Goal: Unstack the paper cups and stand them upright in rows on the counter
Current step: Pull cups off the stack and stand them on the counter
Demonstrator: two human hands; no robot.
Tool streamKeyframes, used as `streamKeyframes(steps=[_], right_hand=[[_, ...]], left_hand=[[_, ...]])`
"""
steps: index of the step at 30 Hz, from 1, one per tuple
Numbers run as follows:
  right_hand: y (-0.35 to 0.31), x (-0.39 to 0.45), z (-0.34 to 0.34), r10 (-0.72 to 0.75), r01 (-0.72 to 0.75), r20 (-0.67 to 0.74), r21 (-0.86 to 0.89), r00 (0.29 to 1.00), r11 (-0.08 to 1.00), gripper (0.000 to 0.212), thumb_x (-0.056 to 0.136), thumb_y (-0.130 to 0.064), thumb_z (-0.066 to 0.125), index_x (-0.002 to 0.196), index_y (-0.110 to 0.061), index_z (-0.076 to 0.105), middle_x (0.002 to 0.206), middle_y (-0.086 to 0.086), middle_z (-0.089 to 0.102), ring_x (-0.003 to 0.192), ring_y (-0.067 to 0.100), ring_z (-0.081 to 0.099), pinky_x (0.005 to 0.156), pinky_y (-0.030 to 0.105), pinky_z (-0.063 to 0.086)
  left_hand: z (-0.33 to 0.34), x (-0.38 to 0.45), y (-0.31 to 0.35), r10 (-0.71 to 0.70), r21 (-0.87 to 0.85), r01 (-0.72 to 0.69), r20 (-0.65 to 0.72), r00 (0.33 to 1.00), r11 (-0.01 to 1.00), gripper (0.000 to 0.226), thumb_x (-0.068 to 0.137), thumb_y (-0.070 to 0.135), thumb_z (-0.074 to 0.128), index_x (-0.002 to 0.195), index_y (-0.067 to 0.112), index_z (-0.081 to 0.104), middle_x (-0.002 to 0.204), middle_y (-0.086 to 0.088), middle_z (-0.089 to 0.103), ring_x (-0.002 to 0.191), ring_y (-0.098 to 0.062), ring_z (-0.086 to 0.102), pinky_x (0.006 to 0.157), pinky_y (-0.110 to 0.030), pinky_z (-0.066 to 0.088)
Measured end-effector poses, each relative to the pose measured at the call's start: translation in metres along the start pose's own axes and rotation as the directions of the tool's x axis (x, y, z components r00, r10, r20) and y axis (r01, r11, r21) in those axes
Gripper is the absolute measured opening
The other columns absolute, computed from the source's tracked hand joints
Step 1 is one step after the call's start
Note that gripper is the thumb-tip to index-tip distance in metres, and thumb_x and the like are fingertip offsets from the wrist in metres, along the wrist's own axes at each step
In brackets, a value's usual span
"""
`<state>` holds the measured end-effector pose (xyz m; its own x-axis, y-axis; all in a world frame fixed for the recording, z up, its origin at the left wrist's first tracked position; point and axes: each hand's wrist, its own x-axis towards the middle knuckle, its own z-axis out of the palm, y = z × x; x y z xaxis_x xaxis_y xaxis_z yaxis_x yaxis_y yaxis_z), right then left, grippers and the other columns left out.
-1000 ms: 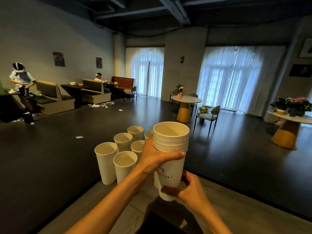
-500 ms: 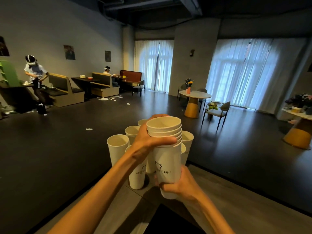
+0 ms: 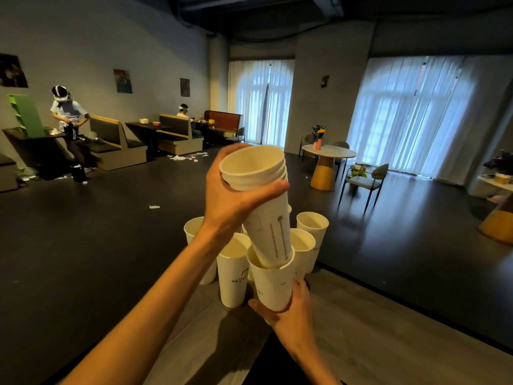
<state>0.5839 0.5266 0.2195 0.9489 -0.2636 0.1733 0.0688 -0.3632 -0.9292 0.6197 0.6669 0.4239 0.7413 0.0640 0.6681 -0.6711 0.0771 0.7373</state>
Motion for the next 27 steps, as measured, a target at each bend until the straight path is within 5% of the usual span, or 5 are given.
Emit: streamKeyframes(steps=[12, 17, 20, 24, 27], right_hand=[[0.038, 0.008, 0.018, 0.158, -0.158, 0.095, -0.005, 0.983, 0.987, 0.111, 0.023, -0.066, 0.086, 0.123, -0.039, 0.046, 0.108, -0.023, 0.058, 0.108, 0.004, 0.055, 0.099, 0.037, 0.052], [0.042, 0.012, 0.019, 0.153, -0.148, 0.153, -0.044, 0.976, 0.988, 0.107, 0.027, -0.071, 0.085, 0.122, -0.042, 0.045, 0.117, -0.018, 0.061, 0.114, 0.006, 0.058, 0.099, 0.034, 0.052], [0.040, 0.011, 0.015, 0.158, -0.149, 0.211, -0.059, 0.965, 0.987, 0.100, 0.043, -0.052, 0.093, 0.128, -0.037, 0.043, 0.121, -0.020, 0.054, 0.121, 0.008, 0.052, 0.105, 0.034, 0.047], [0.044, 0.007, -0.009, 0.199, -0.203, 0.185, 0.005, 0.962, 0.979, 0.072, 0.050, -0.026, 0.097, 0.107, -0.035, 0.055, 0.107, -0.018, 0.063, 0.100, -0.002, 0.058, 0.076, 0.013, 0.053], [0.042, 0.000, -0.045, 0.225, -0.239, 0.174, 0.067, 0.959, 0.969, 0.067, 0.050, -0.026, 0.096, 0.108, -0.027, 0.063, 0.107, -0.008, 0.067, 0.096, 0.006, 0.063, 0.068, 0.016, 0.051]], left_hand=[[-0.013, 0.015, 0.013, -0.053, -0.116, 0.045, -0.067, 0.996, 0.992, 0.073, 0.055, 0.046, 0.081, 0.121, 0.033, 0.052, 0.109, 0.007, 0.066, 0.101, -0.016, 0.068, 0.080, -0.037, 0.061], [-0.005, 0.016, 0.012, -0.064, -0.133, 0.056, -0.059, 0.996, 0.990, 0.078, 0.055, 0.046, 0.082, 0.125, 0.030, 0.052, 0.113, 0.002, 0.065, 0.104, -0.021, 0.067, 0.083, -0.041, 0.061], [0.004, 0.014, 0.014, -0.056, -0.131, 0.050, -0.039, 0.998, 0.990, 0.088, 0.055, 0.046, 0.082, 0.133, 0.023, 0.049, 0.118, -0.002, 0.064, 0.106, -0.023, 0.066, 0.084, -0.041, 0.061], [0.012, 0.011, 0.015, -0.063, -0.162, 0.062, -0.002, 0.998, 0.985, 0.087, 0.055, 0.045, 0.082, 0.133, 0.022, 0.050, 0.116, -0.002, 0.064, 0.105, -0.021, 0.067, 0.082, -0.038, 0.061], [0.026, 0.007, 0.011, -0.111, -0.188, 0.121, 0.062, 0.992, 0.975, 0.087, 0.055, 0.045, 0.082, 0.133, 0.023, 0.051, 0.114, -0.002, 0.066, 0.103, -0.021, 0.068, 0.079, -0.035, 0.060]])
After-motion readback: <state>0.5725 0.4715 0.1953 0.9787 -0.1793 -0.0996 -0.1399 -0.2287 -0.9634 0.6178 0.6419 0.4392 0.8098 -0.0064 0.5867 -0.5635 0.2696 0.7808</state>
